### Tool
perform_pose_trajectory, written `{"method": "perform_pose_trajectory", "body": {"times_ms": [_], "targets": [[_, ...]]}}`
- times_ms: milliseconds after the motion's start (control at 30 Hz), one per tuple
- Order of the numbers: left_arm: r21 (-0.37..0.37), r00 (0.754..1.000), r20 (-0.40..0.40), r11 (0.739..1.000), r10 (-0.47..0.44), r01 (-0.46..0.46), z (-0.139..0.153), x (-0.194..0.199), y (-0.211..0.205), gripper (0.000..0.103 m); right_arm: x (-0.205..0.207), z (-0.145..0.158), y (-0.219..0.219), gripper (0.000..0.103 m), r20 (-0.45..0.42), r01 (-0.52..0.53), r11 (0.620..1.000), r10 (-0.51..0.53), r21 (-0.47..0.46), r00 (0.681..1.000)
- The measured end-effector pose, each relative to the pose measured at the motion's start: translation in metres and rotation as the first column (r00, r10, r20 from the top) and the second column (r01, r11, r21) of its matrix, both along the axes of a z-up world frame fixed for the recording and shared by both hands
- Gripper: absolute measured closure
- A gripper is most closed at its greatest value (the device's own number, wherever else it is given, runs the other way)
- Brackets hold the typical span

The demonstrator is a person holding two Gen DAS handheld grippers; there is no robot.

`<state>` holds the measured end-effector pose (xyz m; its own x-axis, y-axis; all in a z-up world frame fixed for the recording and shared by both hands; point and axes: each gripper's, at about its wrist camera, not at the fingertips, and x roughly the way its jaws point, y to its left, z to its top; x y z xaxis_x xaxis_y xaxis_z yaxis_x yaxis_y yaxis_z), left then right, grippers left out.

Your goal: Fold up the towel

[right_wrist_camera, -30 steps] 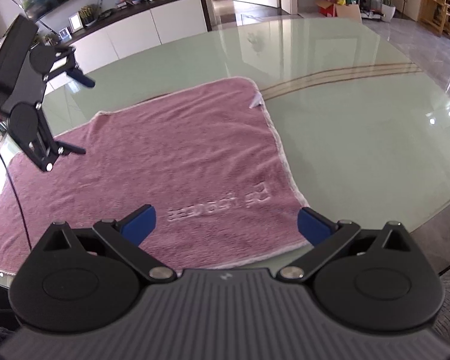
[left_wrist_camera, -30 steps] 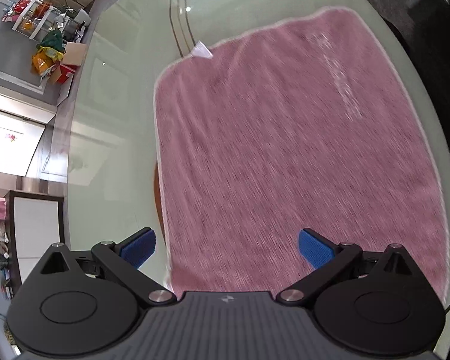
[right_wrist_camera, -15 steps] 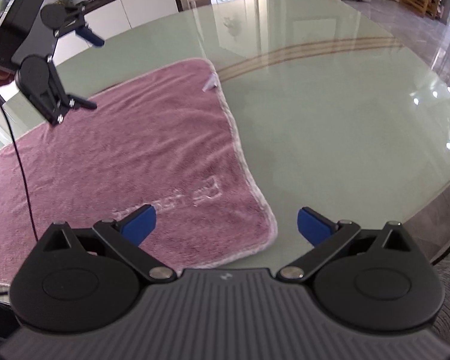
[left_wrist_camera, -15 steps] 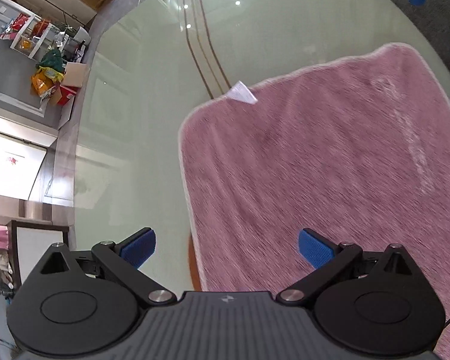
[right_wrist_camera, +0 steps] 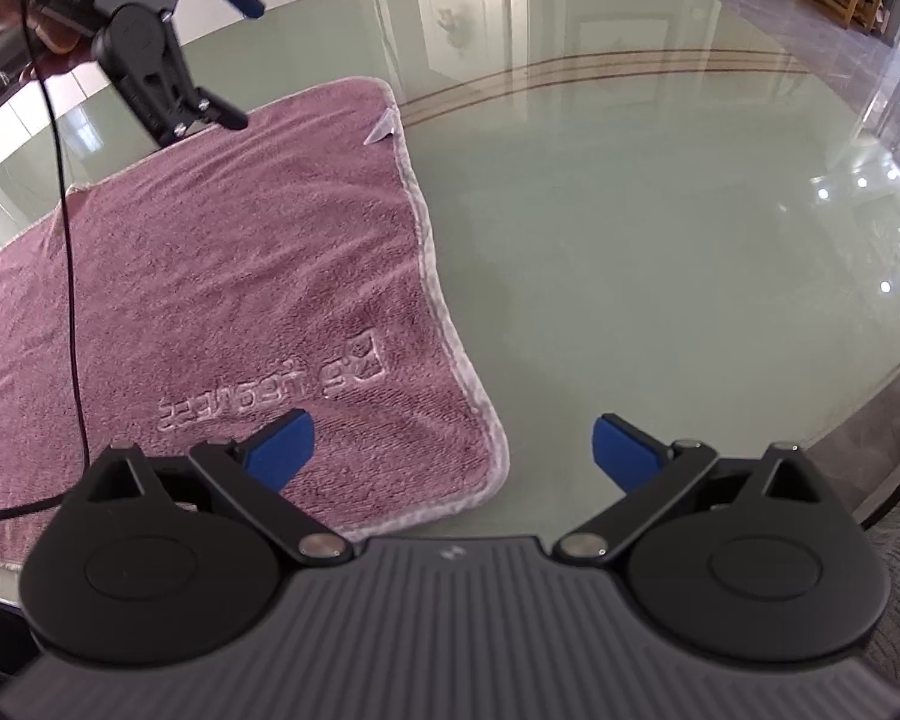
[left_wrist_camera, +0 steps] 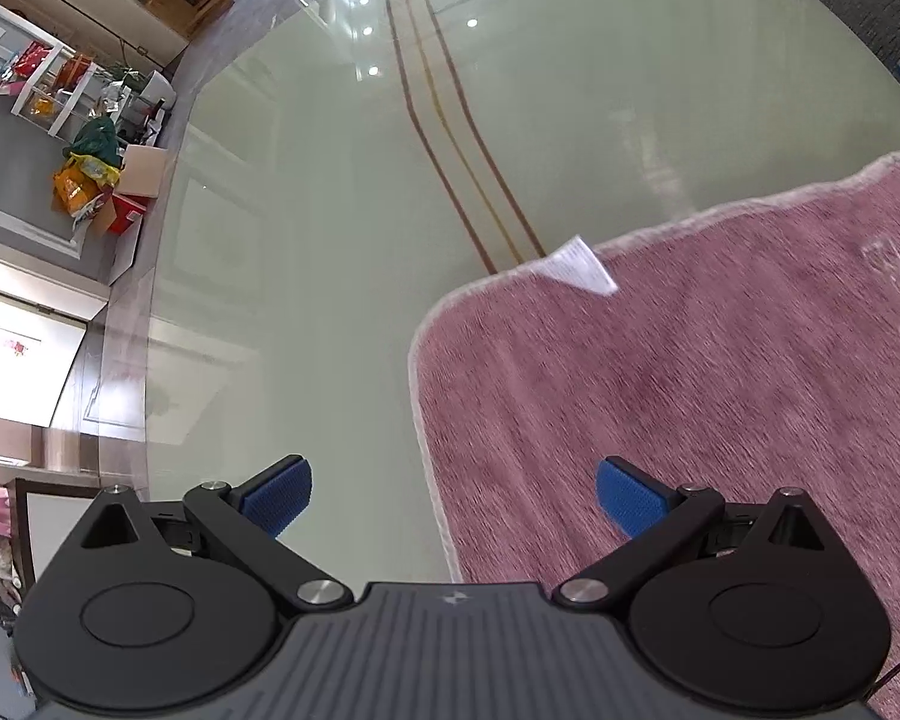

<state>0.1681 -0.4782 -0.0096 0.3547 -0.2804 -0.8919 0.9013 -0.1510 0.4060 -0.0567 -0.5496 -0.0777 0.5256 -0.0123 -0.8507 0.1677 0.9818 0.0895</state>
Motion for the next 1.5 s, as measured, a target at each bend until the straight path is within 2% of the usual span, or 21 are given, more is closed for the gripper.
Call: {"method": "perform_pose_trajectory", "body": {"times_ms": [233,400,633,833,1000,1133,1333,1400,1500], "targets": [[-0.002,0.999,-0.031,1.0,-0.008,0.008,-0.003,0.009,-0.016,0.001,0.008,-0.009,-0.001,0.002,-0.007,-0.02,0.999,0.02,0.031,1.0],[0.023,0.997,-0.08,1.0,-0.008,0.01,-0.011,0.02,-0.026,0.016,0.008,-0.009,-0.005,0.011,-0.008,-0.016,0.998,0.017,0.064,1.0],[-0.01,0.995,-0.064,0.997,-0.073,0.072,-0.013,0.035,-0.038,0.027,0.007,-0.013,-0.011,0.017,-0.004,-0.025,0.997,0.025,0.073,1.0],[-0.006,0.997,-0.017,0.997,-0.078,0.078,-0.021,0.05,-0.059,0.026,0.012,-0.02,-0.016,0.018,-0.016,-0.024,0.996,0.025,0.083,1.0],[0.04,0.997,0.014,0.997,-0.071,0.071,-0.035,0.064,-0.073,0.026,0.015,-0.022,-0.018,0.018,-0.011,-0.024,0.996,0.025,0.085,1.0],[0.049,0.995,0.024,0.994,-0.101,0.1,-0.035,0.067,-0.075,0.021,0.016,-0.024,-0.021,0.018,-0.011,-0.028,0.995,0.03,0.094,1.0],[0.087,0.975,-0.12,0.977,-0.186,0.197,-0.024,0.069,-0.07,0.02,0.019,-0.027,-0.024,0.018,0.005,-0.033,0.993,0.032,0.116,0.999],[0.09,0.962,-0.189,0.972,-0.196,0.215,-0.018,0.075,-0.07,0.021,0.018,-0.027,-0.025,0.018,0.011,-0.031,0.992,0.03,0.122,0.999],[0.08,0.951,-0.248,0.974,-0.185,0.21,-0.006,0.087,-0.072,0.021,0.016,-0.027,-0.029,0.018,0.019,-0.026,0.991,0.023,0.133,1.0]]}}
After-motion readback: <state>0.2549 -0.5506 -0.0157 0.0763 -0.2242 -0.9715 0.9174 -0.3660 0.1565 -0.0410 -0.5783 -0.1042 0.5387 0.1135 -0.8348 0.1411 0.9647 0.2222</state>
